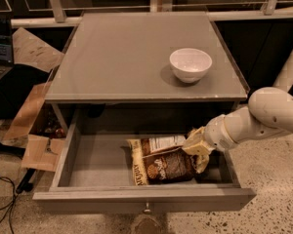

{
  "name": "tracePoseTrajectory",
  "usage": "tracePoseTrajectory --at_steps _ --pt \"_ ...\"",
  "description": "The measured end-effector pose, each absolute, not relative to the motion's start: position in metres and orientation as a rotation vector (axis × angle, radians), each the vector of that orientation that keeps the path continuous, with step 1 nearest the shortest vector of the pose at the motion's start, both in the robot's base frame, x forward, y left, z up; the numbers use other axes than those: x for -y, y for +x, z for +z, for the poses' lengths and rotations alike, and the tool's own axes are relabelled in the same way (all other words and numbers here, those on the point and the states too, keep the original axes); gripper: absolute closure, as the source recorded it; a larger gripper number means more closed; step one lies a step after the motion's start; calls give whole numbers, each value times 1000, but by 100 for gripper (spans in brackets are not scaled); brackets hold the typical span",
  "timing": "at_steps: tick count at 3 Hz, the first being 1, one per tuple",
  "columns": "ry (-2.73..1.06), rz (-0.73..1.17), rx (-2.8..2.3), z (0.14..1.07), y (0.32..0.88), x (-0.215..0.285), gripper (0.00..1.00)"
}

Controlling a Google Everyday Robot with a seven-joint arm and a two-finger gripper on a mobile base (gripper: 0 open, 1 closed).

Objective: Pick brown chip bag from top drawer and place on counter

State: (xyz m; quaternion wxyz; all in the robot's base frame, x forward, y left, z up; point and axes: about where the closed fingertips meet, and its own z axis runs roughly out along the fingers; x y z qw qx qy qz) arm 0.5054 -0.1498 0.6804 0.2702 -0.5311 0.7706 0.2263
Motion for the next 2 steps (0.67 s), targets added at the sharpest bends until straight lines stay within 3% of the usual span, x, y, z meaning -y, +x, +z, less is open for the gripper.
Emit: tracePoseTrajectory --at_steps 2 --pt "-1351 802 -1838 738 488 150 100"
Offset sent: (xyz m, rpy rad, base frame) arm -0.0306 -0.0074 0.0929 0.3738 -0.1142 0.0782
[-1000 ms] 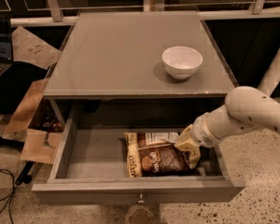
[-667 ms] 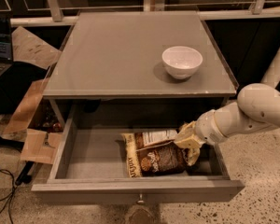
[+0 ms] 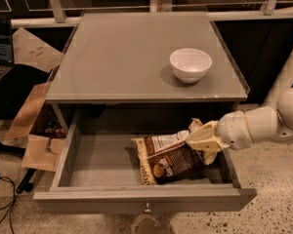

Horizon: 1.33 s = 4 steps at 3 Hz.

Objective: Pick brown chip bag from top drawer and place on counter

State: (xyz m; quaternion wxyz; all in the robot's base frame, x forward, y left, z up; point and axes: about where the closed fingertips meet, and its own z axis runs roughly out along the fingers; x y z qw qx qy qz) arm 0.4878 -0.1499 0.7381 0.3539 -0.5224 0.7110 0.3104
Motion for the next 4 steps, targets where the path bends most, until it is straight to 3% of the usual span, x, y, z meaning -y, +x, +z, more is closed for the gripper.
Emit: tracePoseTrajectory --at_steps 4 --pt "-1406 837 -1634 838 471 146 100"
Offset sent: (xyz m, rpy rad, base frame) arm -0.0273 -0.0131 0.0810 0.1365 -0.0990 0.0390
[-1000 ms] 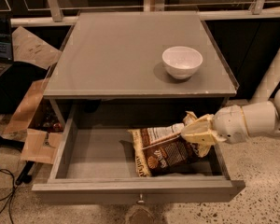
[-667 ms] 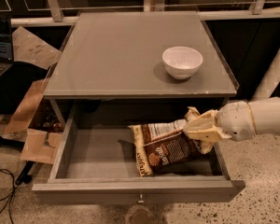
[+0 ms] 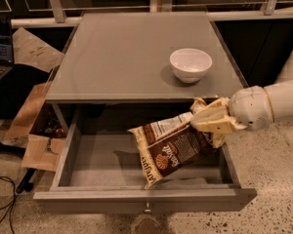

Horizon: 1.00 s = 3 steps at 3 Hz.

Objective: Pick brown chip bag from top drawer and place on counter

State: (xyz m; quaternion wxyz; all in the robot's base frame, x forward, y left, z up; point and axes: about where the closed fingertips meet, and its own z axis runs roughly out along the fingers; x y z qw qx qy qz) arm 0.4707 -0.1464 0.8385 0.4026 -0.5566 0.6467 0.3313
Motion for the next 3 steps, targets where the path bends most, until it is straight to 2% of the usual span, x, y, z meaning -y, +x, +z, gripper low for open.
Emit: tracePoseTrajectory --at_steps 3 --pt "-1571 781 -1501 934 465 123 100"
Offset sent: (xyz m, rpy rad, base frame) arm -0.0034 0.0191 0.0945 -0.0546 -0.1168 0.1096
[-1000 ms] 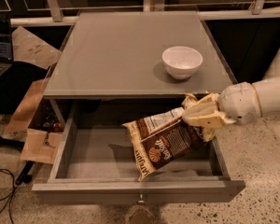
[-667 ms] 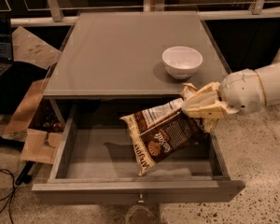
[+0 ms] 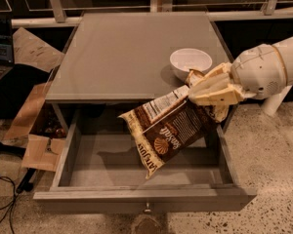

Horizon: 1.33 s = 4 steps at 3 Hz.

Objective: Pick brown chip bag from top drawer and place on counter

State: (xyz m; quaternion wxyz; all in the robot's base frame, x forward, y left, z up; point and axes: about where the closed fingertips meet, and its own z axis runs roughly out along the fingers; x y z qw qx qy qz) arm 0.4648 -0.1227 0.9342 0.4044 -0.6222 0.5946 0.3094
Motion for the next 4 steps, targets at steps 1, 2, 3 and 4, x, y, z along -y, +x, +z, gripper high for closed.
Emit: tracePoseTrajectory --at_steps 1,2,3,4 --pt "-1571 781 -1501 934 465 123 100" --pt "-1605 799 -1446 945 473 100 100" --pt "-1669 843 -1355 961 487 61 100" --pt "-1732 849 -1271 980 503 26 100"
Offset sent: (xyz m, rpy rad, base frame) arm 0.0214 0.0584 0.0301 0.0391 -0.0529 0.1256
